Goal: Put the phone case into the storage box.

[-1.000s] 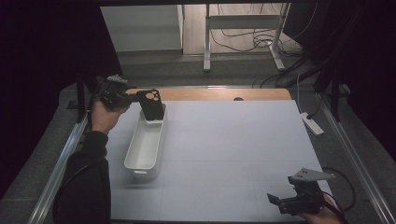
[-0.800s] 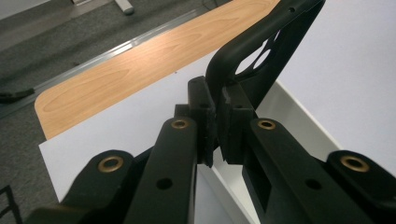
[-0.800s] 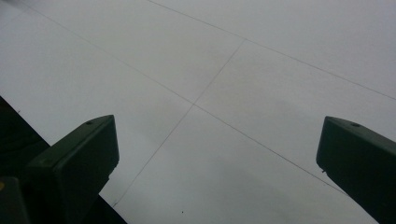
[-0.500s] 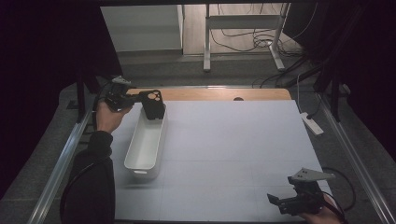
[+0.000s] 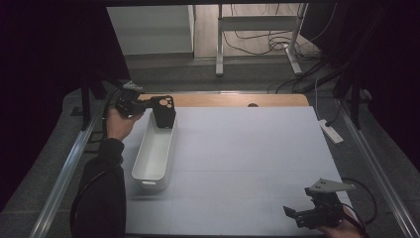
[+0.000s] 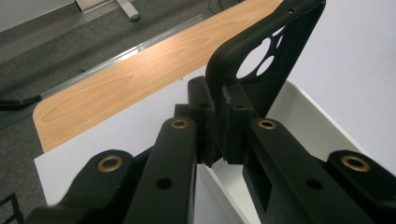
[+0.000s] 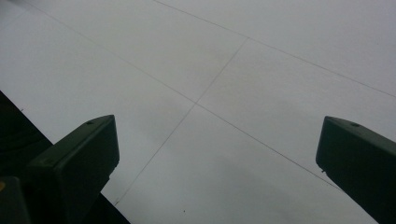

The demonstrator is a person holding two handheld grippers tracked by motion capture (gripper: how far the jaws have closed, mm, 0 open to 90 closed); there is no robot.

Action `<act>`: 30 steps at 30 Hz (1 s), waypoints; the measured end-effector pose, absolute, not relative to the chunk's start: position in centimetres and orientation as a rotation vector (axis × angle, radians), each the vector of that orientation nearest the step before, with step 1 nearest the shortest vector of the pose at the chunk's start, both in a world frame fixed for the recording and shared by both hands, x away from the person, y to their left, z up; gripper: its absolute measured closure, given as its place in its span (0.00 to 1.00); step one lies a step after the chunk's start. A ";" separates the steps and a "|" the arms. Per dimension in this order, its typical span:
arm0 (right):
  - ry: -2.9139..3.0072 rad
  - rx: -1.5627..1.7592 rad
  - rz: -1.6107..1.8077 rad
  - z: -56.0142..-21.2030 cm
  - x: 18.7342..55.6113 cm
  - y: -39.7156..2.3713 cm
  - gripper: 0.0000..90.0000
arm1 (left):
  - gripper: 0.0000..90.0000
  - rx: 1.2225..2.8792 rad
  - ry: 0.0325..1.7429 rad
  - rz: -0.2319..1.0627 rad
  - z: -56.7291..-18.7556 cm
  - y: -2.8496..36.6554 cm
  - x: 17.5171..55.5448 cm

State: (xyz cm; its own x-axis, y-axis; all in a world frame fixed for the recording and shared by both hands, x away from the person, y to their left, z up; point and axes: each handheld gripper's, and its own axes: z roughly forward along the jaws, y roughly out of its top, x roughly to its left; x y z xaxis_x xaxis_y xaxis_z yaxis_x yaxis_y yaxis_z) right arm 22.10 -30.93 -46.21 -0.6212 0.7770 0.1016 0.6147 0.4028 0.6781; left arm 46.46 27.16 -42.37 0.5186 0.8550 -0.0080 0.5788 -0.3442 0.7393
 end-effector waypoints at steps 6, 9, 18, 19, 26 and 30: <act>2.431 1.231 1.032 -46.2 22.1 -31.0 0.00 | 0.93 2.045 1.179 0.524 -42.5 27.1 46.8; 2.431 1.231 1.032 -46.2 22.1 -30.9 0.00 | 0.92 2.034 1.204 0.537 -42.6 27.1 46.9; 2.429 1.230 1.036 -46.2 22.1 -31.0 0.00 | 0.83 2.004 1.233 0.532 -42.6 27.2 46.9; 2.429 1.230 1.036 -46.2 22.1 -31.0 0.00 | 0.83 2.000 1.232 0.525 -42.6 27.2 46.8; 2.429 1.229 1.034 -46.2 22.1 -31.0 0.00 | 0.74 1.990 1.240 0.468 -42.7 27.4 46.7; 2.430 1.229 1.031 -46.2 22.1 -31.0 0.00 | 0.67 1.993 1.240 0.429 -42.7 27.5 46.6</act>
State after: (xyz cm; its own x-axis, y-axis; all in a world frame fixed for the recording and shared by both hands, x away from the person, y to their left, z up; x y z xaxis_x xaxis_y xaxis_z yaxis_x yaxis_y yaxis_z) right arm 22.09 -30.96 -46.21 -0.6218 0.7761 0.1047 0.6146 0.4008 0.6794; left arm 46.61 27.54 -42.72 0.4773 0.8734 -0.0964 0.6269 -0.2616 0.7338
